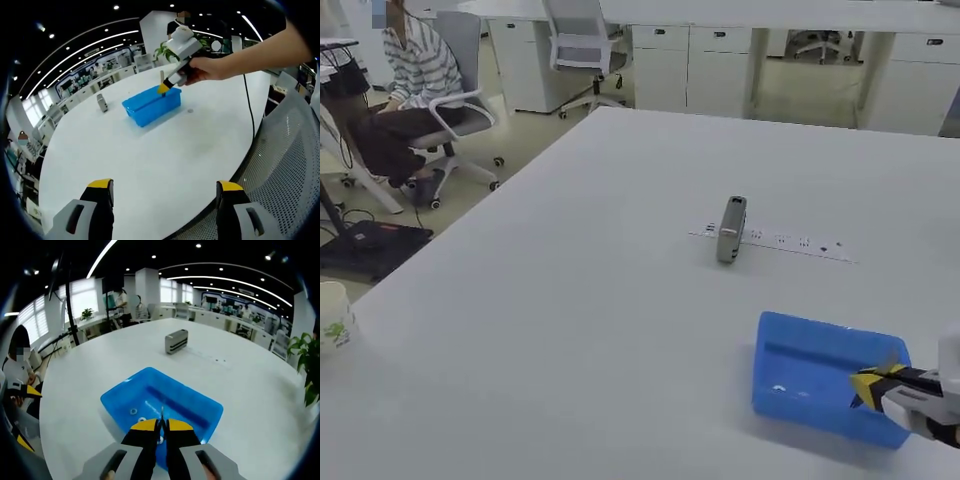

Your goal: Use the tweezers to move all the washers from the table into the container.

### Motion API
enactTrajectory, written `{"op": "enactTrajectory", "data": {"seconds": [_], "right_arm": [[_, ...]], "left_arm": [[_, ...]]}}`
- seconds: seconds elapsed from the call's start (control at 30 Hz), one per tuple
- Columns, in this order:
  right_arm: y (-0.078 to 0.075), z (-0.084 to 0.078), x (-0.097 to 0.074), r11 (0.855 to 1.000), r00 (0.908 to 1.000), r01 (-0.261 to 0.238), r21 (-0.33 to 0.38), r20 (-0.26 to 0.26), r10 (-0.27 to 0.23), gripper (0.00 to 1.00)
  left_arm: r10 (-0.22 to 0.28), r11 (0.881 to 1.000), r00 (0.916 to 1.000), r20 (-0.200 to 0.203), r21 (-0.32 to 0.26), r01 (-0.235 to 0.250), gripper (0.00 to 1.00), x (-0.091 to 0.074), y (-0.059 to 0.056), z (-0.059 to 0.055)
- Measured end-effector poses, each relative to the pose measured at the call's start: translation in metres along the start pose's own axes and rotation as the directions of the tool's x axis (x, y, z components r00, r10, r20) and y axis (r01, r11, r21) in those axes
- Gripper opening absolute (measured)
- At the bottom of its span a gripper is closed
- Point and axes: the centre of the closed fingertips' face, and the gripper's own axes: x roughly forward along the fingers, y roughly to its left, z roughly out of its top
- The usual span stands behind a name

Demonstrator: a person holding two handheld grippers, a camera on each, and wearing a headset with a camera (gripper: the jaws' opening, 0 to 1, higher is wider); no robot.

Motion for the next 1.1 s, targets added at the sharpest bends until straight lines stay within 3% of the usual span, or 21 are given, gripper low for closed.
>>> {"op": "enactTrajectory", "data": {"seconds": [0.5, 0.73, 0.97, 1.1], "right_arm": [[-0.001, 0.002, -0.004, 0.999, 0.9991, 0.039, -0.033, -0.014, -0.039, 0.03], [0.0, 0.015, -0.016, 0.999, 0.9986, 0.037, 0.013, 0.036, -0.038, 0.02], [0.002, 0.03, -0.039, 0.998, 0.9941, 0.043, 0.039, 0.098, -0.046, 0.02], [0.011, 0.036, -0.054, 0.998, 0.9906, 0.045, 0.045, 0.127, -0.051, 0.02]], "left_arm": [[0.004, 1.0, 0.9999, 0.012, -0.004, -0.004, 0.85, -0.001, 0.001, 0.002], [0.011, 1.0, 0.9997, 0.023, 0.0, -0.011, 0.85, -0.002, 0.002, 0.004], [0.015, 1.0, 0.9993, 0.033, 0.005, -0.015, 0.85, -0.003, 0.002, 0.006], [0.017, 1.0, 0.9993, 0.033, 0.012, -0.018, 0.85, -0.003, 0.002, 0.006]]}}
